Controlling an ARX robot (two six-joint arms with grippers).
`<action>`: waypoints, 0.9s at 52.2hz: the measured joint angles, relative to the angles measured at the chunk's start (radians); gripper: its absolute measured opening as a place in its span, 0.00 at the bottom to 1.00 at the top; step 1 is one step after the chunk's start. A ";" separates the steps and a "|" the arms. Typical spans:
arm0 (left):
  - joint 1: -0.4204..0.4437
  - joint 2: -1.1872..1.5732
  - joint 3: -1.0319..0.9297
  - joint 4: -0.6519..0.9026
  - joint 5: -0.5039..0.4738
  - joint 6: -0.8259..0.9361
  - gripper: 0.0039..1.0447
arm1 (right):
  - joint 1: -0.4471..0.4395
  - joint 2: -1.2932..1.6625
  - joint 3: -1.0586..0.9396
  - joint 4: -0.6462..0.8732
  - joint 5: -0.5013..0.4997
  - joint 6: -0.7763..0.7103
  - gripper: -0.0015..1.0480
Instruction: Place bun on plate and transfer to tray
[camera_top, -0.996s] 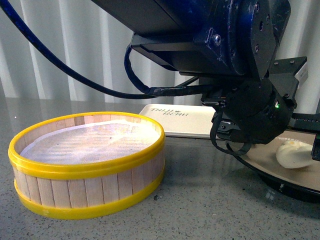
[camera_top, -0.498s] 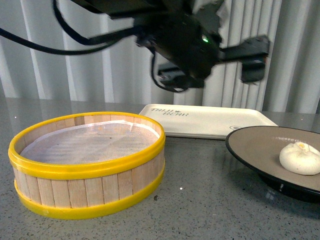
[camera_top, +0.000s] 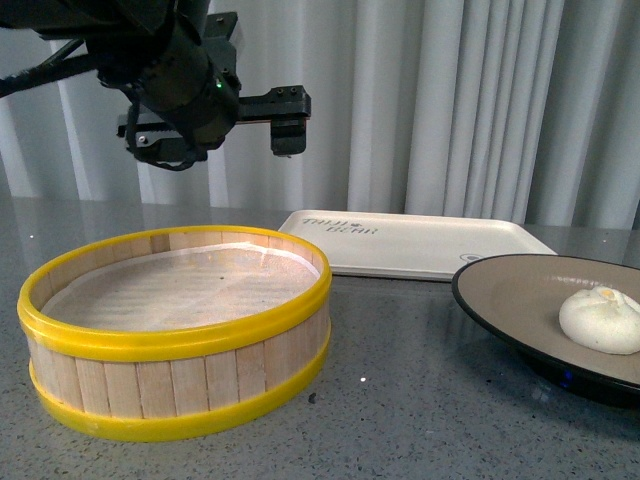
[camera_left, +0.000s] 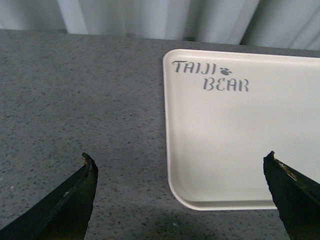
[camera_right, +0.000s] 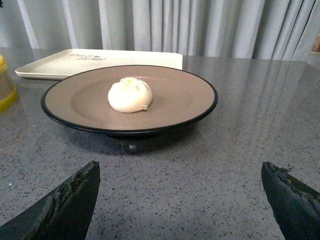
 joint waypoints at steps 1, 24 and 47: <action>0.000 -0.007 -0.021 0.039 -0.016 0.010 0.89 | 0.000 0.000 0.000 0.000 0.000 0.000 0.92; 0.136 -0.510 -1.069 0.847 0.020 0.095 0.09 | 0.000 0.000 0.000 0.000 0.000 0.000 0.92; 0.213 -0.806 -1.472 0.944 0.103 0.101 0.04 | 0.000 0.000 0.000 0.000 0.000 0.000 0.92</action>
